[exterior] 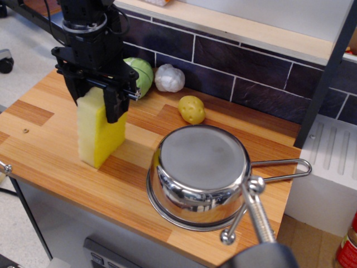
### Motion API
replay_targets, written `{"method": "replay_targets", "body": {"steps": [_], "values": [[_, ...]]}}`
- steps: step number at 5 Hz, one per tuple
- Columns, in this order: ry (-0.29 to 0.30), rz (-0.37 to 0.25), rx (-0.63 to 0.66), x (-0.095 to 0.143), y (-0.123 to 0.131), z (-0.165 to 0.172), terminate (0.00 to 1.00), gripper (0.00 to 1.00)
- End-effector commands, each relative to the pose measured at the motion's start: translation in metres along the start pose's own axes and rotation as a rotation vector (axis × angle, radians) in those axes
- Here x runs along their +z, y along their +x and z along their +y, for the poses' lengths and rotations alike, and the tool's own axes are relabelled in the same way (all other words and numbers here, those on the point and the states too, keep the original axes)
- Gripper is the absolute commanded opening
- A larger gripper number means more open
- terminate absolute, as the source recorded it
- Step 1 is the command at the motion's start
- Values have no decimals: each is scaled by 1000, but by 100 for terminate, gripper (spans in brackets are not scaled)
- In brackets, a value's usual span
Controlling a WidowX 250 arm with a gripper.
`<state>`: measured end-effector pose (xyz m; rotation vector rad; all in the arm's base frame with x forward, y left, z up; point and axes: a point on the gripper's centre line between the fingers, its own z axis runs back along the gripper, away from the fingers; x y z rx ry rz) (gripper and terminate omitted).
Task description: Wipe pot with sponge
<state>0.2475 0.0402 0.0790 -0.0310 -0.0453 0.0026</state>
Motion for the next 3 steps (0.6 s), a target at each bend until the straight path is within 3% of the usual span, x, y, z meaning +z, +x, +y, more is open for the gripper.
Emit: {"method": "replay_targets", "body": {"steps": [1,2,3], "values": [[-85,-22,24,54,14,-18,0,0],[-147,-17,39,92,18,-44,0,0],[-160,3,59,109,20,-70,0,0]]}}
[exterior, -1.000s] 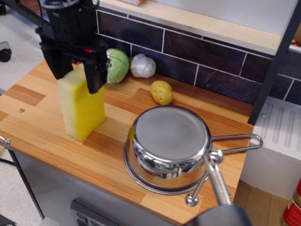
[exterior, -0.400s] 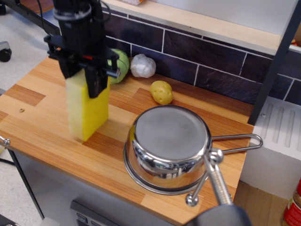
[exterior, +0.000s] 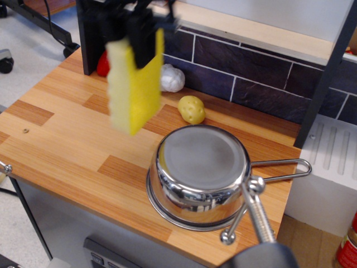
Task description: Wipe pot with sponge
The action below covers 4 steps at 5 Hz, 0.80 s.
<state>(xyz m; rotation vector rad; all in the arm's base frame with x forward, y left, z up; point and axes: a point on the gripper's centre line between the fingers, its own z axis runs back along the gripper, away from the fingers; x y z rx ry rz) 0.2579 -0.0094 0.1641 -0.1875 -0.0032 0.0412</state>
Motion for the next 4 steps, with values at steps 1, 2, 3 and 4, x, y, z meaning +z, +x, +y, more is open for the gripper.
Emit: {"method": "replay_targets", "body": {"steps": [1,2,3,4], "values": [[39,-31,20,3,1,-35,0,0],[89,-62,10,-26,-5,-36,0,0],[98,-86,6,-43,-5,-32,0,0],[87,-97,9,-48,-6,-42,0,0]]}}
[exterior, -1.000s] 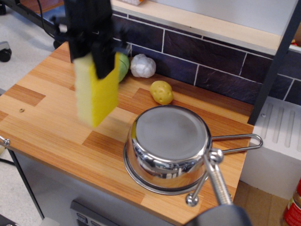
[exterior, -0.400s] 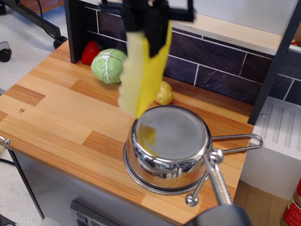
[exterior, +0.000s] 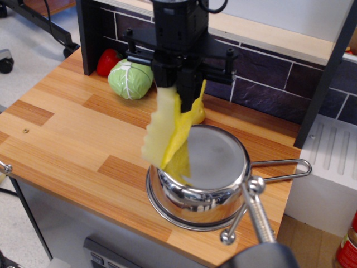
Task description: Wipe pot with sponge
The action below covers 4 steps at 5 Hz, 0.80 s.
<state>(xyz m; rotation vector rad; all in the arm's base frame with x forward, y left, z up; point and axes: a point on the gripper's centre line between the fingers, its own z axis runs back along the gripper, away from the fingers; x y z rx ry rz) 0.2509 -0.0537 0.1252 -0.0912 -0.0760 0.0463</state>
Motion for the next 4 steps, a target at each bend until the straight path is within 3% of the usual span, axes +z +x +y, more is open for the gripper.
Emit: {"method": "replay_targets", "body": {"steps": [1,4], "values": [[-18,-17,27,-1,2,-23,0,0],[-80,-1,88,4,-1,-85,0,0]]}}
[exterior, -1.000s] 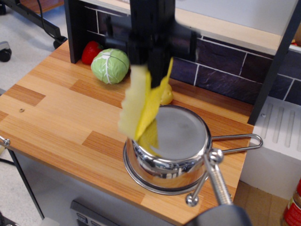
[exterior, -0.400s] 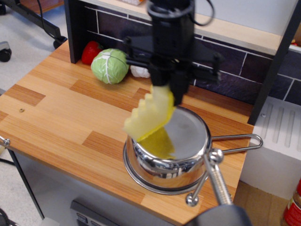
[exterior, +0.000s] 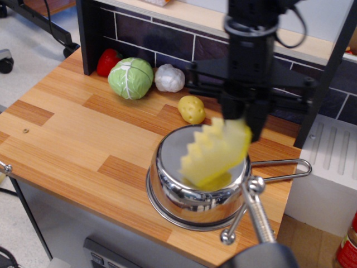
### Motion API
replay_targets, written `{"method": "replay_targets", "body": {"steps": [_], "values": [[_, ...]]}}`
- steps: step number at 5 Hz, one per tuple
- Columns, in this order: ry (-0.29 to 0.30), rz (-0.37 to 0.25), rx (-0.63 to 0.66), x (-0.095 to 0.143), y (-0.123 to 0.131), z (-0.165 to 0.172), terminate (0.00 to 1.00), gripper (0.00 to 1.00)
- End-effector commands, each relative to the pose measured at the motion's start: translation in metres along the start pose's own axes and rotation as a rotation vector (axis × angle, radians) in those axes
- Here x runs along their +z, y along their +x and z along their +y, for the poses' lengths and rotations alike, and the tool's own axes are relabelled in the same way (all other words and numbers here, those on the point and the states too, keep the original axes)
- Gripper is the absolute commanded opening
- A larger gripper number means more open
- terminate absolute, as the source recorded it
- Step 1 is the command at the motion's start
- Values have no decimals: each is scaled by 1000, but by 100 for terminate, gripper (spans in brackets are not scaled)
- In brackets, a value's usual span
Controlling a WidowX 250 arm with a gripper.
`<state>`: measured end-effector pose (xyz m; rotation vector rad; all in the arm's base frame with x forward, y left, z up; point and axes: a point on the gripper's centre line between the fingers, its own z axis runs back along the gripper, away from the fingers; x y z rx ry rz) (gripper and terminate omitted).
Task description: Wipe pot with sponge
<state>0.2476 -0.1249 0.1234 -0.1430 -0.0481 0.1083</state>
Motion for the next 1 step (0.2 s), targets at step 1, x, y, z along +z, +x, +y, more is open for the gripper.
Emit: {"method": "replay_targets", "body": {"steps": [1], "values": [[-23,0,15,8,-3,-27,100,0]]}}
